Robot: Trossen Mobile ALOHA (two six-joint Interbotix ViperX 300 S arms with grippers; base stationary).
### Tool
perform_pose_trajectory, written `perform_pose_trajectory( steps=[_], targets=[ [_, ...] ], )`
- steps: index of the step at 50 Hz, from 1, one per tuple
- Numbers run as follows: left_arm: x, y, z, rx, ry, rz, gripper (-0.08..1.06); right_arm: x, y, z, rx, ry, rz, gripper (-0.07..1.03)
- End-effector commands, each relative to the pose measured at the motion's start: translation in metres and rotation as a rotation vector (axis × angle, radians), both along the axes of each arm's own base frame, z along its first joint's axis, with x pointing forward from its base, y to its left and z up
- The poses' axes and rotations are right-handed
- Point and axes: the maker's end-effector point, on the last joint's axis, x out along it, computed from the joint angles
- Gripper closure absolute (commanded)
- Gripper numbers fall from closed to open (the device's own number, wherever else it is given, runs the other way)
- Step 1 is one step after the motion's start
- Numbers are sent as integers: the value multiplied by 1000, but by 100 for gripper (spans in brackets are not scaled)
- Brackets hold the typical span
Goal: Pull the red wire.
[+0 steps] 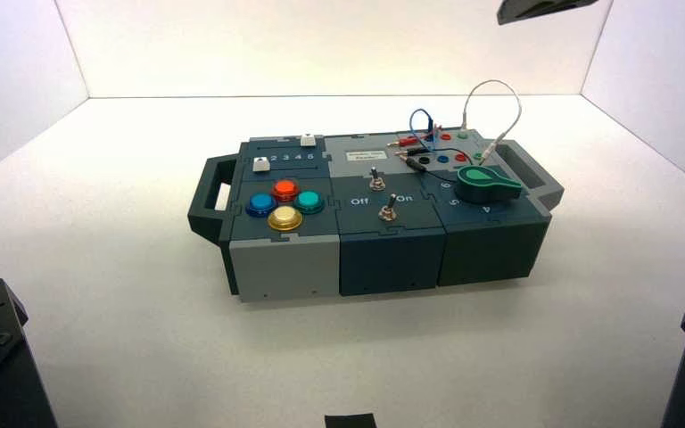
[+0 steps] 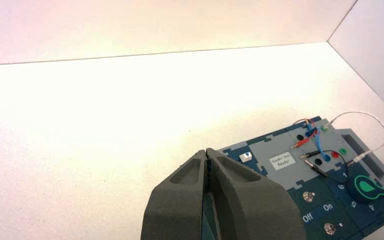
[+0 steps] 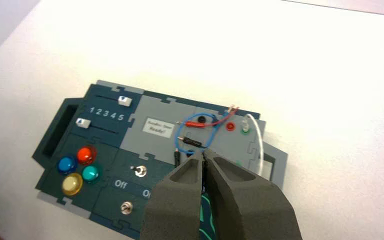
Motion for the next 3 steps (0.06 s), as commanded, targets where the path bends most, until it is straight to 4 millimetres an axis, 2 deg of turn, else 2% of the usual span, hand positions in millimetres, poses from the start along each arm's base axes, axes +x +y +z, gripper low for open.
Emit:
perform_pose_trajectory(
  steps=[1,3],
  targets=[
    [6,0,9,-2,-22,4,101,7,-3,9,12,-25,-21,99],
    [6,0,10,-1,-24,3,101,7,-3,11,13,-29,-22,99]
  ],
)
